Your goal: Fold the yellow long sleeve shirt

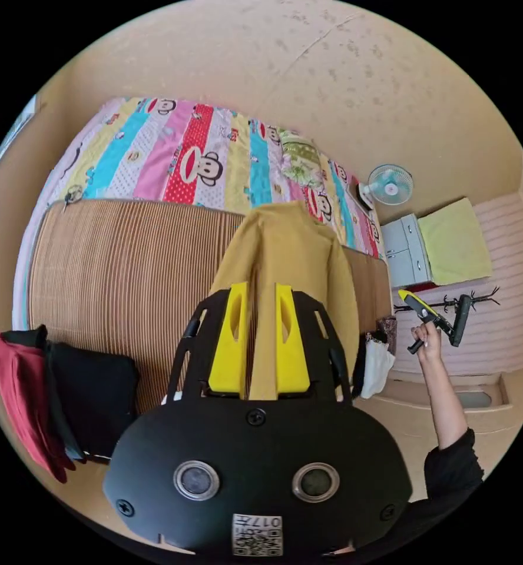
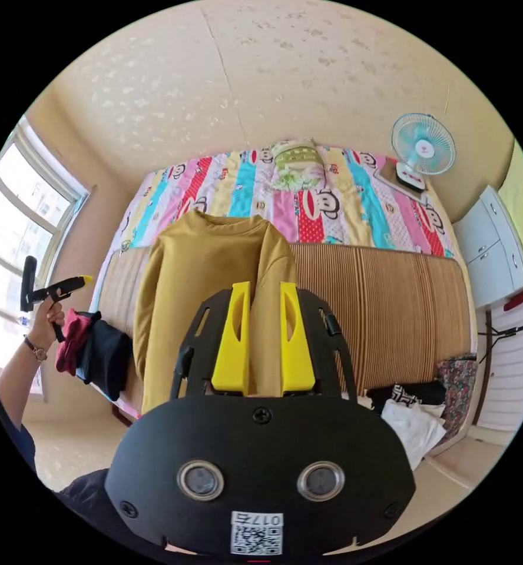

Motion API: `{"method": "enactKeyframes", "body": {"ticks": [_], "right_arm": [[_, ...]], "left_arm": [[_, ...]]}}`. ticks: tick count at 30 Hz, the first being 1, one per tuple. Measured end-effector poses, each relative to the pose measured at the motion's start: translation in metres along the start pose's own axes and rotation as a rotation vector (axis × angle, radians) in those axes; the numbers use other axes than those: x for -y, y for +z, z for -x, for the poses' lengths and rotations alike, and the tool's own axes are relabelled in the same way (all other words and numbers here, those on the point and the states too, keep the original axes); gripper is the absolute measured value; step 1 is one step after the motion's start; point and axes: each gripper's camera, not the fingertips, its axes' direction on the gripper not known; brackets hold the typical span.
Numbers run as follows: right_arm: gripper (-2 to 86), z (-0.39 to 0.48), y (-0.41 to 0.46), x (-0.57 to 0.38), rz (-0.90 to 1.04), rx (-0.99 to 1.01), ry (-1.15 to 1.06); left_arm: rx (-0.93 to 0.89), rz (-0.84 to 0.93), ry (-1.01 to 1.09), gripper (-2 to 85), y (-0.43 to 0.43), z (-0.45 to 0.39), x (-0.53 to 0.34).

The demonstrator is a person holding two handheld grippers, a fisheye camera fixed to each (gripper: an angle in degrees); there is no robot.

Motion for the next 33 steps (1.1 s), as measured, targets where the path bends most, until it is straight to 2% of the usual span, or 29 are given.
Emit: {"method": "enactKeyframes", "body": {"ticks": [3, 5, 8, 11, 13, 14, 15, 17, 18, 20, 21, 22, 24, 26, 27, 29, 30, 33], "right_arm": [[8.4, 0.001, 0.116, -0.055, 0.223, -0.01, -0.034], [8.6, -0.007, 0.193, -0.113, 0.419, -0.16, -0.007], [8.9, -0.031, 0.228, -0.163, 0.471, -0.273, 0.082], [9.1, -0.057, 0.227, -0.192, 0.425, -0.29, 0.165], [8.1, -0.069, 0.221, -0.2, 0.37, -0.222, 0.156], [6.6, -0.074, 0.221, -0.201, 0.359, -0.137, 0.115], [6.0, -0.076, 0.221, -0.2, 0.369, -0.108, 0.09], [4.2, -0.081, 0.221, -0.189, 0.506, -0.091, -0.07], [3.9, -0.08, 0.222, -0.187, 0.548, -0.113, -0.136], [3.4, -0.091, 0.214, -0.175, 0.628, -0.361, -0.385], [3.4, -0.099, 0.206, -0.168, 0.596, -0.431, -0.412], [3.3, -0.129, 0.182, -0.148, 0.486, -0.534, -0.364], [3.4, -0.196, 0.132, -0.112, 0.311, -0.598, -0.04], [4.0, -0.283, 0.058, -0.108, 0.036, -0.547, 0.557], [4.2, -0.295, 0.046, -0.115, -0.035, -0.507, 0.636], [5.8, -0.299, 0.042, -0.132, -0.167, -0.361, 0.648], [6.2, -0.293, 0.05, -0.133, -0.151, -0.331, 0.619], [8.4, -0.239, 0.124, -0.146, 0.052, -0.06, 0.403]], "left_arm": [[0.034, 0.184, 0.03, 7.8, 0.08, 0.041, -0.051], [0.067, 0.249, 0.033, 7.9, 0.112, 0.061, -0.078], [0.029, 0.246, -0.005, 8.3, 0.134, 0.089, -0.098], [-0.034, 0.276, -0.008, 8.7, 0.151, 0.107, -0.101], [-0.009, 0.331, 0.042, 8.8, 0.165, 0.109, -0.103], [0.042, 0.371, 0.095, 8.3, 0.175, 0.108, -0.108], [0.121, 0.31, 0.134, 7.5, 0.17, 0.107, -0.113], [0.143, 0.229, 0.145, 6.6, 0.16, 0.114, -0.124], [0.111, 0.172, 0.133, 6.2, 0.152, 0.123, -0.131], [0.069, 0.104, 0.117, 5.6, 0.14, 0.138, -0.141], [0.055, 0.077, 0.121, 5.3, 0.134, 0.146, -0.145], [0.052, 0.065, 0.124, 5.3, 0.132, 0.149, -0.146], [0.046, 0.035, 0.114, 5.2, 0.123, 0.159, -0.148], [0.04, 0.0, 0.112, 5.2, 0.116, 0.167, -0.152], [0.036, -0.028, 0.114, 5.2, 0.111, 0.171, -0.155], [0.031, -0.065, 0.113, 5.2, 0.104, 0.178, -0.16], [0.021, -0.083, 0.1, 5.1, 0.1, 0.183, -0.162], [-0.008, -0.101, 0.072, 5.1, 0.09, 0.195, -0.163]]}}
